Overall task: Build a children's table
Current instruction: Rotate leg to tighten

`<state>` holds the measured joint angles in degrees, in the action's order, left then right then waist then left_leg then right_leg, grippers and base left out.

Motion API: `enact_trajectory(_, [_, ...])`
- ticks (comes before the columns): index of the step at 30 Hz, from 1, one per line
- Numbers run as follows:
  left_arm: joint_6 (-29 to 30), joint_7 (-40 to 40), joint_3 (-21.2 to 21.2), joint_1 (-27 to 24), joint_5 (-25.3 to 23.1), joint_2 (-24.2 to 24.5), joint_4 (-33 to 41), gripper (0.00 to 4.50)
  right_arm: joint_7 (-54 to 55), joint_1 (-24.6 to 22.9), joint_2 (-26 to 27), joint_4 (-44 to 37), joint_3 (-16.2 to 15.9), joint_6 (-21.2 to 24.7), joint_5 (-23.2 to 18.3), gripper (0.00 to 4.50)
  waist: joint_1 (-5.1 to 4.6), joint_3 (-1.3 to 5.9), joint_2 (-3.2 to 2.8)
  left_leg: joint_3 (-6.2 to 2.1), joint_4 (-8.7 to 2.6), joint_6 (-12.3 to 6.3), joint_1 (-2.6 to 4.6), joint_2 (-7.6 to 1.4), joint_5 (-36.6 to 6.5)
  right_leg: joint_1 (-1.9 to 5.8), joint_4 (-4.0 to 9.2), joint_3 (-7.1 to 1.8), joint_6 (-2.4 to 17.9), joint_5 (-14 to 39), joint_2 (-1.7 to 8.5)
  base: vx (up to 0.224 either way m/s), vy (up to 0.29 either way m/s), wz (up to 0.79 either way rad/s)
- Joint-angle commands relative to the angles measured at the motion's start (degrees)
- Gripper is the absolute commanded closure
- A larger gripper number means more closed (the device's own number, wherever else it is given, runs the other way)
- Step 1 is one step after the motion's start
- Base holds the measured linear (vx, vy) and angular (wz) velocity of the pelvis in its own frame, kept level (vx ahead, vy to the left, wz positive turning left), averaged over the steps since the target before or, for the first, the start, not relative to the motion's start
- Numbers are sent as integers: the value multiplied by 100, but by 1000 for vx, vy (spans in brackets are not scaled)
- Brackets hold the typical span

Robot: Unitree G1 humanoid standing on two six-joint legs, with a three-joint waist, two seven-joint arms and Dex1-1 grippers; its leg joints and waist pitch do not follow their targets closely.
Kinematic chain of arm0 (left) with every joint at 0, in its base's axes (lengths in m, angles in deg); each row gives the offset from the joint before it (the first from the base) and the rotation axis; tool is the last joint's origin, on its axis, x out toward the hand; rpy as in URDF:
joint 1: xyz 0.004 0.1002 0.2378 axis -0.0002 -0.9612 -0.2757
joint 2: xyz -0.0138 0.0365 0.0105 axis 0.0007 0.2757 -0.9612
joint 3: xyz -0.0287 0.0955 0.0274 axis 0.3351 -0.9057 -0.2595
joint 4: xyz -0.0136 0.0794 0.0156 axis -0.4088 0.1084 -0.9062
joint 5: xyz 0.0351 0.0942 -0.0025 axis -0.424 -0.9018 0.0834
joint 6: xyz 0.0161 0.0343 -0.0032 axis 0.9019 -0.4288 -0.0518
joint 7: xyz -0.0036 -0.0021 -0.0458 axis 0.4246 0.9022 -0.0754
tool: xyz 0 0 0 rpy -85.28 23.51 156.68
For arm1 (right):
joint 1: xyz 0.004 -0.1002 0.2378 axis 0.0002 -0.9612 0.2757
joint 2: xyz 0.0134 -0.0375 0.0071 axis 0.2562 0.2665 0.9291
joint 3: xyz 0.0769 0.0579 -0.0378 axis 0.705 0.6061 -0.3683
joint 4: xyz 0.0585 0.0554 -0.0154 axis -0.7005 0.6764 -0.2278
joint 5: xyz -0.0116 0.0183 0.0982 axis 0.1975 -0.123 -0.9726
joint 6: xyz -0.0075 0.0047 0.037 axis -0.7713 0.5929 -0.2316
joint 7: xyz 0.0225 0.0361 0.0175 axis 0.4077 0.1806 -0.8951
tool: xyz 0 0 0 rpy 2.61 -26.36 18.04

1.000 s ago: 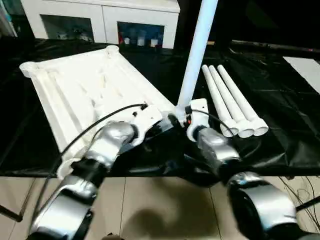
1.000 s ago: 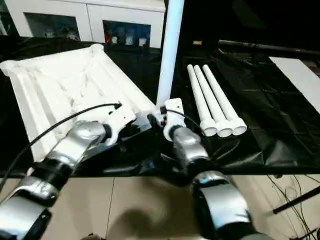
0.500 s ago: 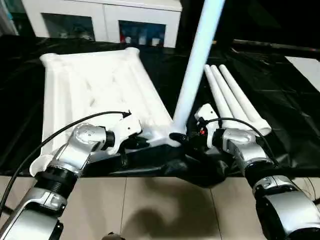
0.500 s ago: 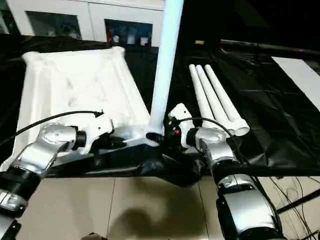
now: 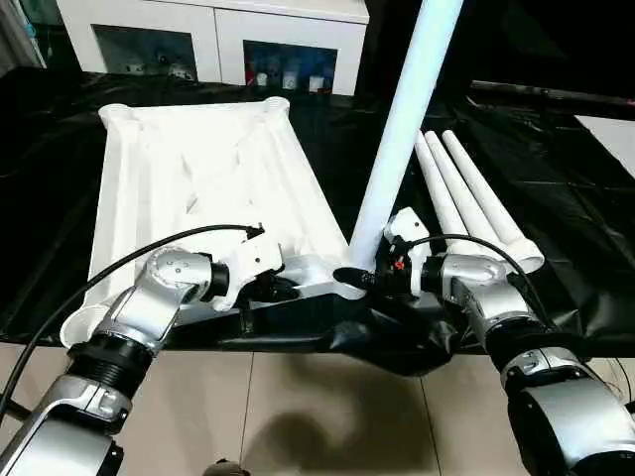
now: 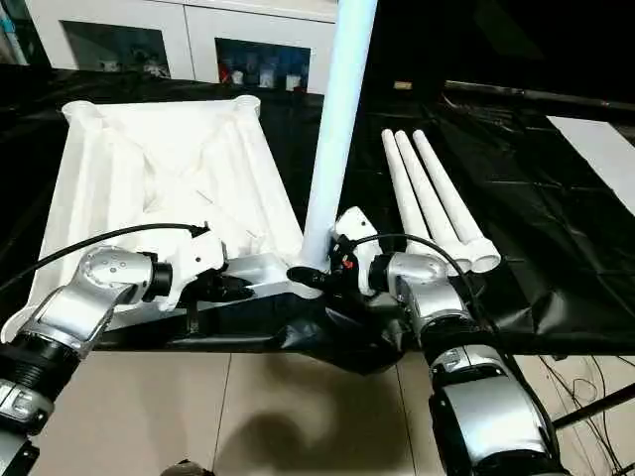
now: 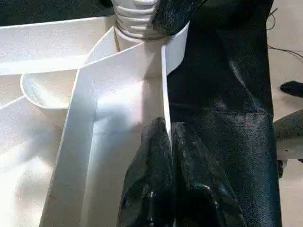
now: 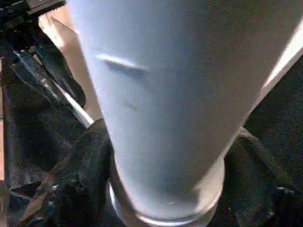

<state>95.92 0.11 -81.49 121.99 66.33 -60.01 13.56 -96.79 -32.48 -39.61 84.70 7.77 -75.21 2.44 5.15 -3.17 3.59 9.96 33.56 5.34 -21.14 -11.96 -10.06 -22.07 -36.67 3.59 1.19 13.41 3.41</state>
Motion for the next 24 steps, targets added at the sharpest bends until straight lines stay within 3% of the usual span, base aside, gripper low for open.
enact_trajectory(1, [53,259,-216,-110,-27,3,74,450,66,42,-97,23,19,9,43,160,-11,367,-50,-4,-361,-368,84,-202,-590,263,360,-300,1476,-172,476,0,0,0])
enact_trajectory(6, [153,-1,-122,-15,-63,-98,-97,450,719,48,-41,234,114,66,142,178,-20,368,-51,-4,-360,-369,80,-195,-566,265,353,-298,1497,-256,468,0,0,0])
enact_trajectory(9, [284,-202,-67,61,-76,-207,-210,450,1266,94,21,381,204,118,161,180,-42,346,-53,-7,-385,-218,111,-196,-815,239,402,-306,1451,191,479,0,0,0])
enact_trajectory(11, [482,-971,18,352,-300,-476,-691,450,2418,172,221,650,433,309,100,180,-54,332,-52,-8,-401,-127,109,-188,-953,235,436,-316,1362,496,478,0,0,0])
enact_trajectory(12, [498,-1058,27,385,-323,-506,-745,450,2533,178,243,673,454,324,95,180,-63,322,-65,-11,-410,-20,137,-184,-1052,208,460,-325,1318,697,475,0,0,0])
enact_trajectory(14, [539,-1305,54,479,-388,-587,-895,450,2842,194,303,731,507,361,82,180,-32,331,-52,-27,-407,49,125,-184,-1150,225,495,-327,1194,1012,514,0,0,0])
enact_trajectory(16, [640,-1596,99,592,-437,-694,-1059,450,3209,217,379,799,576,423,55,180,-28,339,-59,-28,-412,33,115,-183,-1044,220,481,-326,1150,852,495,0,0,0])
enact_trajectory(19, [966,-2920,281,1151,-563,-1358,-1804,450,5028,486,921,1163,1216,701,-491,180,-17,352,-113,-13,-405,111,166,-170,-1033,180,462,-334,1186,635,472,0,0,0])
enact_trajectory(21, [947,-3027,263,1205,-599,-1429,-1873,450,5198,535,994,1195,1234,698,-503,180,-10,351,-98,-15,-412,158,182,-180,-1117,167,467,-329,1162,621,467,0,0,0])
enact_trajectory(23, [882,-3150,204,1274,-676,-1523,-1969,450,5408,620,1110,1237,1189,666,-448,180,2,375,-112,-32,-405,112,94,-165,-935,236,431,-313,1106,273,474,0,0,0])
enact_trajectory(24, [830,-3173,169,1294,-710,-1556,-2006,450,5476,666,1165,1252,1130,638,-380,180,-4,385,-109,-25,-394,66,93,-161,-830,239,412,-310,1106,35,467,0,0,0])
